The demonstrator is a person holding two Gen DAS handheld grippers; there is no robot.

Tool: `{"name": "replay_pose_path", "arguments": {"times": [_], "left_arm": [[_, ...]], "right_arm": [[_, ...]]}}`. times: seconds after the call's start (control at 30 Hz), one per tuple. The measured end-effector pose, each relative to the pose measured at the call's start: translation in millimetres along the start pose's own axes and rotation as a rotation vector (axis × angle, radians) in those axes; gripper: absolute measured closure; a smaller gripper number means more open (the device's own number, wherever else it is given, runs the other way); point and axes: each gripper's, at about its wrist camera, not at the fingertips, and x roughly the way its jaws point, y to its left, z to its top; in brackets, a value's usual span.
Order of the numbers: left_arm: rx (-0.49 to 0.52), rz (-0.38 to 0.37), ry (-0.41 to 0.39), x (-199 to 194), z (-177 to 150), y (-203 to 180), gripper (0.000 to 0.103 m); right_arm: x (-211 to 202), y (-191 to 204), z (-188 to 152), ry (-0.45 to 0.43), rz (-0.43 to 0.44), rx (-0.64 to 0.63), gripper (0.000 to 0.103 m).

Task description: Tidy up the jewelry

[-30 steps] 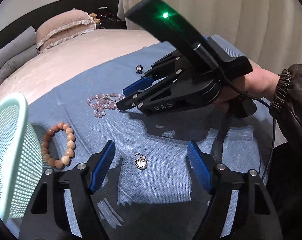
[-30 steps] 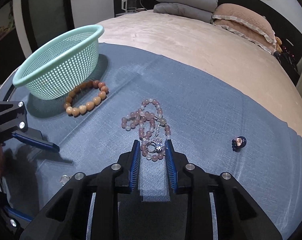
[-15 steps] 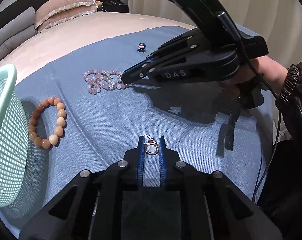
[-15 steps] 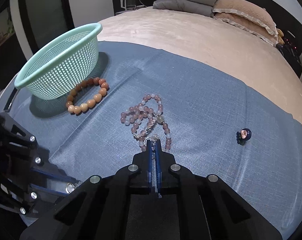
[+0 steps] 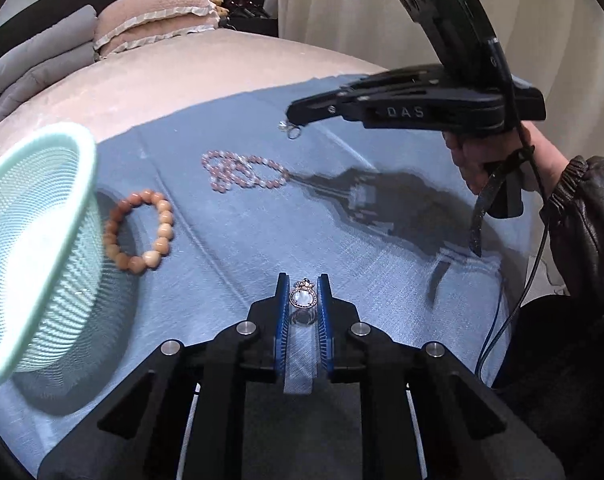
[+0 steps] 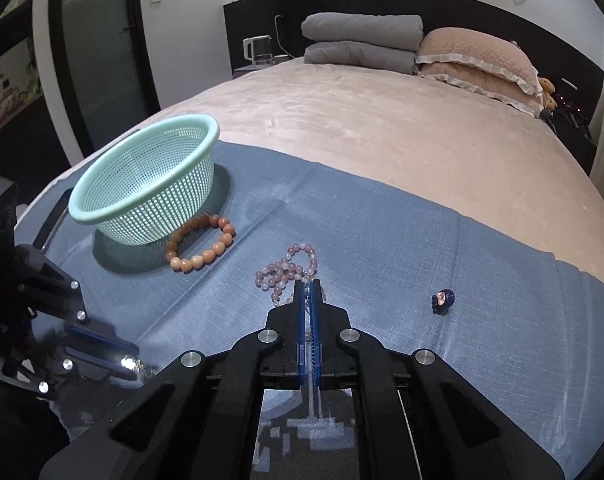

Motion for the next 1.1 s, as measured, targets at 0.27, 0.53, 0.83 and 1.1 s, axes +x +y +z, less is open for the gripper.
{"name": "replay_pose_path", "arguments": {"times": [0.27,0.53,0.83,1.1], "left_arm": [[-0.055,0.121,-0.061,-59.6,7.8,31.1,0.089],[-0.082,0.253,-0.106,-114.3,11.5,82.4,0.089],[-0.212,0.299,-0.109,-109.3,1.1,156.5,0.089],[-0.262,0.388,-0.074,-84.5,-8.5,180.9,0.088]], "right_arm": [[-20.6,31.4,21.5,-0.096,0.069,-0.009,0.1],[-21.3,98.7,83.8,-0.204,0.136,-0.078,0.1],[48.6,160.6,110.9,-0.134,0.093,-0.067,0.1],[94.9,148.4,100.6,-0.066,0.065,0.009,0.1]]}}
